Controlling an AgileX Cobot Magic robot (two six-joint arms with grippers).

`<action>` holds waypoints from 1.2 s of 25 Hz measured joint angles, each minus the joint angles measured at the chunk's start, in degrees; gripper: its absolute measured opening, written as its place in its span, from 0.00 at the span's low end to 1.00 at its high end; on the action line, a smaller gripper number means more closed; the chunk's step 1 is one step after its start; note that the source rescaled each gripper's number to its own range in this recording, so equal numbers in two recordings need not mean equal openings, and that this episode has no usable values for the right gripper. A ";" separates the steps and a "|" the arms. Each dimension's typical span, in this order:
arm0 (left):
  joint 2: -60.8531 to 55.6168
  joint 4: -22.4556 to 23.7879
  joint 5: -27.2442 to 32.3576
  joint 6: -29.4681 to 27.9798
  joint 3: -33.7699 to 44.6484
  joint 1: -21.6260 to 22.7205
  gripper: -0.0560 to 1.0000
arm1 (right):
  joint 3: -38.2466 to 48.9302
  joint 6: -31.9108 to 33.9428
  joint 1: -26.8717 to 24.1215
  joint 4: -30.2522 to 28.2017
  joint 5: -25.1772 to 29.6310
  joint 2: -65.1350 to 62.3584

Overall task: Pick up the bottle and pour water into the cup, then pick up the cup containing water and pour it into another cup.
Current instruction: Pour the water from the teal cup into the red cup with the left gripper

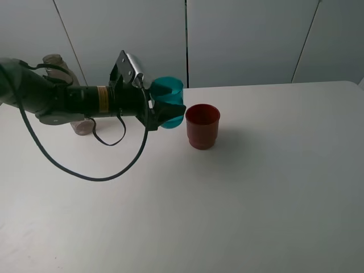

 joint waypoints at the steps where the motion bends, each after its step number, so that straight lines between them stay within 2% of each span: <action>1: 0.00 -1.83 0.87 0.39 0.00 0.00 0.14 | 0.00 0.00 0.00 0.00 0.00 0.00; 4: 0.00 -4.45 5.95 2.05 -1.28 0.13 0.14 | 0.00 0.00 0.00 0.00 0.00 0.00; 9: 0.00 -5.01 13.70 3.10 -6.27 0.13 0.14 | 0.00 0.01 0.00 0.00 0.00 0.00; 17: 0.00 -1.52 26.05 11.96 -12.77 -2.03 0.14 | 0.00 0.01 0.00 0.00 0.00 0.00; 24: 0.00 2.00 30.30 20.80 -13.02 -4.68 0.14 | 0.00 0.01 0.00 0.00 0.00 0.00; 30: 0.00 2.39 31.49 22.38 -14.18 -6.13 0.14 | 0.00 0.01 0.00 0.00 0.00 0.00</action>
